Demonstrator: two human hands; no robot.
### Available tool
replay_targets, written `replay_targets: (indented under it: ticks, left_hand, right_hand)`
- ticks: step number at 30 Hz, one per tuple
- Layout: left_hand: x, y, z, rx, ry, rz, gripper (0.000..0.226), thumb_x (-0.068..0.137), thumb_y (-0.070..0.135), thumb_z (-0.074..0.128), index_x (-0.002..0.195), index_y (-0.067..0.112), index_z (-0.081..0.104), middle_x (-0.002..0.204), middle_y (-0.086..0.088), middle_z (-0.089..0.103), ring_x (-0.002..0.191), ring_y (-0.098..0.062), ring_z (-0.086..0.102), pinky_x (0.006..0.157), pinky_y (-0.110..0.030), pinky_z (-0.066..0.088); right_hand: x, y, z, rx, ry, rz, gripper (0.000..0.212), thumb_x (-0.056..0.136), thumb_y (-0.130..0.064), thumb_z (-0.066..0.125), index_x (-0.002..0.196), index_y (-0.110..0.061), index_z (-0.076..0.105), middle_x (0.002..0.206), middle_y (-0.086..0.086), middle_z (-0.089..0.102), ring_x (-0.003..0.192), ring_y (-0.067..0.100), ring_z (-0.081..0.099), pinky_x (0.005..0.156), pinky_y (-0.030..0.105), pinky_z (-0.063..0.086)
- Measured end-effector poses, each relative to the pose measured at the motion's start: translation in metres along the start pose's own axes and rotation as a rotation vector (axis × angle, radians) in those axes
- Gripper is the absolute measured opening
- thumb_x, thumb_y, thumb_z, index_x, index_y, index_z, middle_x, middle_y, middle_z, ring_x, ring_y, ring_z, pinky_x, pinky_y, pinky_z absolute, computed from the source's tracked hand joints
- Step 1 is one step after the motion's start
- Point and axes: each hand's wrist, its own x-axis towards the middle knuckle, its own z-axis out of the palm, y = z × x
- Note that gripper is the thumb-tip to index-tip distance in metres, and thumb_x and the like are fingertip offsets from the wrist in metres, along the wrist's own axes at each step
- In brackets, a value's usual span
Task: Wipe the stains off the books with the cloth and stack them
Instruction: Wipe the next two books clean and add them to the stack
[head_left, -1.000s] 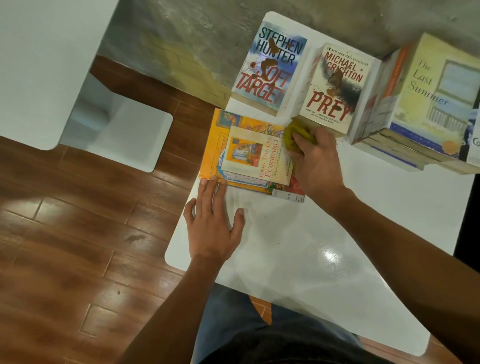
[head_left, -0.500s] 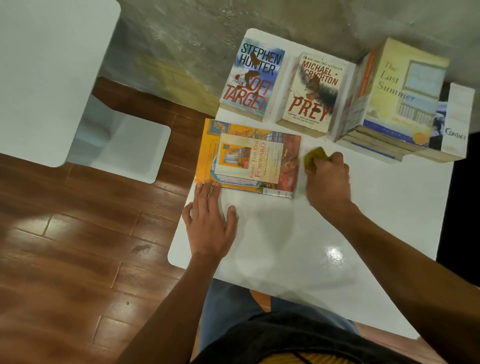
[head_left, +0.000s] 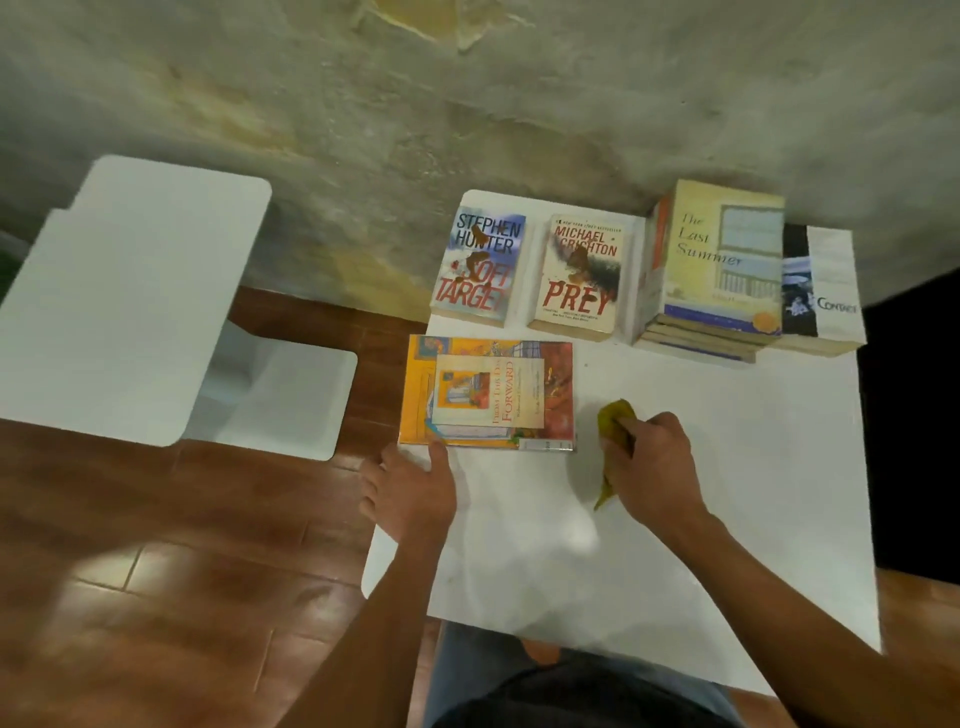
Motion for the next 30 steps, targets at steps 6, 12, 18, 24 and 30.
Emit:
replay_targets:
  ticks: [6,12,18,24,30]
  left_hand:
    - [-0.007,0.015,-0.011,0.033,-0.066,-0.047,0.06,0.098,0.059,0.044,0.133,0.011,0.053,0.144,-0.015,0.042,0.134,-0.033,0.038,0.111,-0.049,0.027]
    - [-0.014,0.031,-0.018,-0.124,-0.147,-0.215,0.074,0.098,0.06,0.046,0.142,0.001,0.041,0.145,-0.02,0.042,0.135,-0.035,0.039,0.108,-0.048,0.036]
    - [-0.004,0.057,-0.023,-0.705,-0.396,-0.573,0.059,0.096,0.055,0.053,0.133,0.008,0.053,0.116,-0.014,0.057,0.114,-0.036,0.054,0.095,-0.046,0.046]
    - [-0.006,0.08,-0.029,-0.843,-0.532,-0.8,0.038,0.09,0.051,0.06,0.09,0.015,0.05,0.093,-0.007,0.049,0.099,-0.022,0.045,0.099,-0.043,0.041]
    - [-0.007,0.091,-0.026,-0.873,-0.574,-0.844,0.044,0.088,0.061,0.055,0.095,0.017,0.055,0.1,-0.007,0.056,0.107,-0.023,0.045,0.105,-0.046,0.036]
  right_hand:
    - [-0.018,0.003,-0.005,0.122,0.005,0.038,0.033,0.099,-0.024,0.059,0.127,-0.007,0.065,0.097,0.006,0.045,0.076,0.021,0.052,0.078,0.021,0.041]
    - [-0.024,0.008,-0.009,0.192,-0.017,0.073,0.037,0.097,-0.026,0.062,0.132,-0.013,0.063,0.093,0.004,0.046,0.077,0.02,0.051,0.078,0.022,0.039]
    - [-0.035,0.021,-0.013,0.24,-0.013,0.13,0.038,0.095,-0.028,0.065,0.131,-0.015,0.064,0.088,0.0,0.044,0.075,0.021,0.057,0.076,0.04,0.058]
    - [-0.041,0.029,-0.014,0.286,-0.003,0.194,0.037,0.094,-0.029,0.066,0.129,-0.019,0.066,0.087,0.003,0.049,0.076,0.018,0.057,0.07,0.038,0.06]
    - [-0.041,0.031,-0.015,0.386,-0.04,0.229,0.024,0.093,-0.019,0.065,0.116,-0.014,0.072,0.064,0.011,0.055,0.059,0.03,0.063,0.037,0.032,0.052]
